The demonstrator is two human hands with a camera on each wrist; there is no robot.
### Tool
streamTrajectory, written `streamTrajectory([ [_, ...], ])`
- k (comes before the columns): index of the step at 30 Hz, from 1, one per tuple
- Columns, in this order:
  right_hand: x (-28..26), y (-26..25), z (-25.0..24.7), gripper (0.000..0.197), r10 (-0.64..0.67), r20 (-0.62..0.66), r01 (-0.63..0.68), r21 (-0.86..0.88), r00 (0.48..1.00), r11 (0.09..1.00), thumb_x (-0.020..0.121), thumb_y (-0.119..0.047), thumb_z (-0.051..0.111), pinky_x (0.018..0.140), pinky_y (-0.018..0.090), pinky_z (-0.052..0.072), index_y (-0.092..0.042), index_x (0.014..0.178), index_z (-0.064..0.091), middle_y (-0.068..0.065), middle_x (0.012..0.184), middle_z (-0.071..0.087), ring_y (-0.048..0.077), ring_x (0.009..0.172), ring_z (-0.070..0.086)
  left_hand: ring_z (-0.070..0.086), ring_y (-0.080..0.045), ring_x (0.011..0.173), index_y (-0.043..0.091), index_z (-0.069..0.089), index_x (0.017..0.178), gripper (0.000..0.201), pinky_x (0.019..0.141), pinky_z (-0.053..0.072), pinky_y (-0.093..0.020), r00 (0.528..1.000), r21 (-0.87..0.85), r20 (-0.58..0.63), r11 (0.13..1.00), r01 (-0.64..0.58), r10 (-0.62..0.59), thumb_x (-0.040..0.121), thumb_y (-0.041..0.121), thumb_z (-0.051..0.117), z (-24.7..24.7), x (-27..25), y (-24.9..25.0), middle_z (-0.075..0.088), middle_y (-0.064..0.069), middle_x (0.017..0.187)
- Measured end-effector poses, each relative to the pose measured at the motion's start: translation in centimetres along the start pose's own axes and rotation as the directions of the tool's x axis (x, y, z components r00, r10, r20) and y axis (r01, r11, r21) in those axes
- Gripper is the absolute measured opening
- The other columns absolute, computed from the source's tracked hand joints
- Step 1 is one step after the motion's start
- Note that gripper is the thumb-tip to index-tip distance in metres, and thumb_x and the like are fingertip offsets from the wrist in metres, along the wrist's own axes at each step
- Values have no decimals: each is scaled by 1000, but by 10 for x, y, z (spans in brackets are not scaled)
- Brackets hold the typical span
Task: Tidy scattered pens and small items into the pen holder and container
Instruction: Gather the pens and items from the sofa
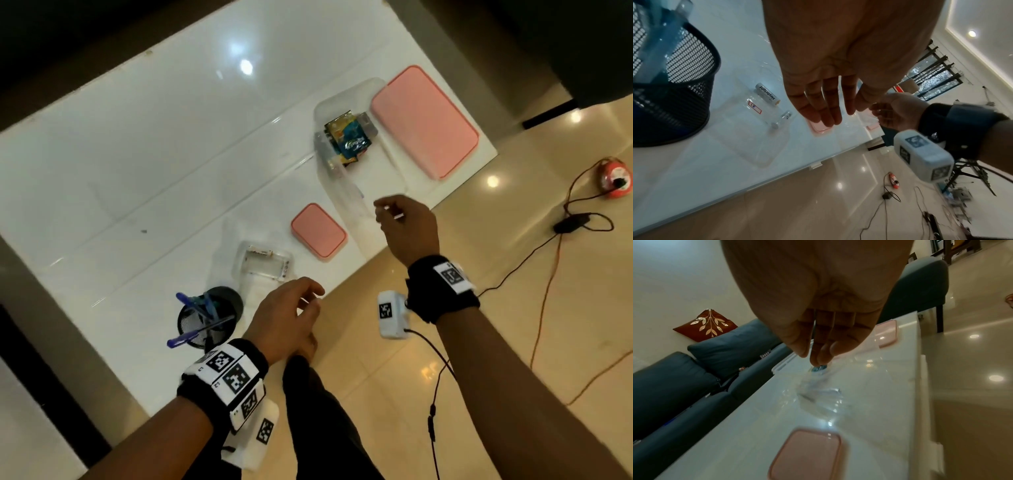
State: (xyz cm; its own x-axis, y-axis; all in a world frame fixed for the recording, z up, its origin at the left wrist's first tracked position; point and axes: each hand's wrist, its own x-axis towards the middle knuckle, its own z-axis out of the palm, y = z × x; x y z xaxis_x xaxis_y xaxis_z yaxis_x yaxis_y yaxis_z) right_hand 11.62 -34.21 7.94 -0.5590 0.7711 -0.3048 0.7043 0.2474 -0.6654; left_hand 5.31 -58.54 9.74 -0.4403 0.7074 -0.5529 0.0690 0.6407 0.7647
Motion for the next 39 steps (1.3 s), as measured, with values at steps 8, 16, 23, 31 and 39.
streamTrajectory([
  [8, -156, 29, 98, 15, 252, 435, -161, -235, 864, 959, 90, -27, 60, 76, 28, 47, -27, 101, 70, -1, 98, 69, 18, 91, 64, 59, -8, 88, 28, 61, 103, 21, 81, 51, -35, 974, 21, 201, 994, -106, 100, 87, 34, 48, -1, -68, -49, 64, 9, 98],
  [16, -294, -45, 233, 25, 333, 766, 182, -499, 550, 848, 89, -41, 54, 74, 29, 43, -25, 104, 65, 3, 108, 68, 23, 100, 63, 61, -11, 84, 23, 63, 103, 13, 79, 51, -32, 974, 12, 217, 998, 56, -57, 92, 24, 56, -85, -173, -187, 64, 9, 93],
  [23, -337, -189, 362, 27, 198, 857, 322, -380, 476, 867, 89, -37, 56, 89, 31, 48, -31, 114, 65, 2, 115, 68, 23, 107, 62, 64, -12, 86, 23, 66, 101, 13, 83, 50, -27, 951, -35, -34, 951, 306, -307, 89, 23, 60, -231, -235, -301, 67, 10, 91],
  [31, -275, -320, 474, 21, 50, 809, 287, -264, 586, 921, 87, -29, 60, 81, 24, 45, -26, 106, 70, 1, 105, 71, 22, 101, 64, 65, -21, 85, 19, 68, 93, 10, 84, 51, -33, 791, -358, -342, 849, 389, -507, 89, 14, 60, -363, -226, -370, 66, 4, 82],
  [39, -160, -424, 509, 17, -46, 741, 294, -208, 670, 933, 88, -29, 60, 87, 26, 50, -27, 101, 70, -2, 104, 71, 18, 99, 65, 65, -22, 82, 25, 65, 86, 22, 77, 49, -27, 771, -436, -444, 862, 258, -456, 89, 5, 56, -485, -161, -354, 67, 1, 81],
])
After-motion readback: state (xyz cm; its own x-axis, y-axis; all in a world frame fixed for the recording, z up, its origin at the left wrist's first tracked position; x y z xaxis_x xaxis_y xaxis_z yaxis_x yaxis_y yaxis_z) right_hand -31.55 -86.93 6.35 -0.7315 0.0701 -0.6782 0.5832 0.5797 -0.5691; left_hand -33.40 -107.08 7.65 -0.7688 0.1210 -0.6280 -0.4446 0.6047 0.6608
